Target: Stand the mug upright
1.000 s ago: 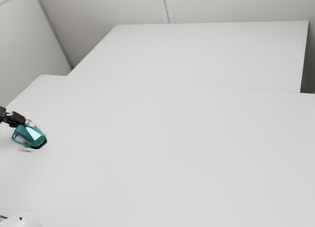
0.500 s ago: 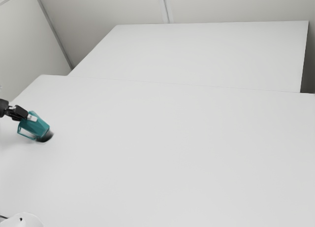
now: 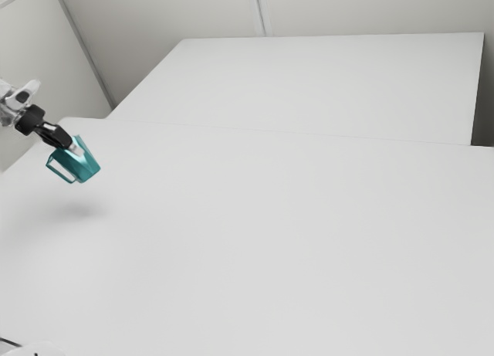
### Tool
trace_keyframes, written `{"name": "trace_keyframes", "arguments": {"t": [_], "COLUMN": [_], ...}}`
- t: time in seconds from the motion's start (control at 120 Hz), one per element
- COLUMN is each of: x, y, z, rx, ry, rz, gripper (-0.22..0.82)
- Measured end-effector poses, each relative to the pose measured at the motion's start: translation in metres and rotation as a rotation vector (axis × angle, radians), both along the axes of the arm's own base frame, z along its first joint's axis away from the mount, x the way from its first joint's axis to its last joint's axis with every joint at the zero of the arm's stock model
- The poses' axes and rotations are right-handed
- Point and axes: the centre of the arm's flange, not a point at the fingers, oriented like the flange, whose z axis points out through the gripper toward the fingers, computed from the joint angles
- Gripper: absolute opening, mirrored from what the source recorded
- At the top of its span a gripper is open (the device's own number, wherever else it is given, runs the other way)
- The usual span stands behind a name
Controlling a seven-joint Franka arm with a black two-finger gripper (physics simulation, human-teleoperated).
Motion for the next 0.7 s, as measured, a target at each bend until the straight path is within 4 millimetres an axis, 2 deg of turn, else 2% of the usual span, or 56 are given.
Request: {"name": "trace_keyframes", "arguments": {"t": [0.15,0.242,0.308,0.367,0.483,0.7], "x": [0.052,0.072,0.074,0.075,0.078,0.079], "y": [-0.077,-0.117,-0.14,-0.156,-0.2,-0.267], "z": [0.001,-0.008,-0.018,-0.022,-0.03,-0.034], "rx": [0.127,0.198,0.246,0.292,0.379,0.53], "ry": [0.024,0.045,0.065,0.072,0.066,0.016], "rz": [-0.088,-0.118,-0.119,-0.112,-0.125,-0.123], "gripper": [-0.17,-0.18,-0.18,-0.18,-0.18,-0.18]}}
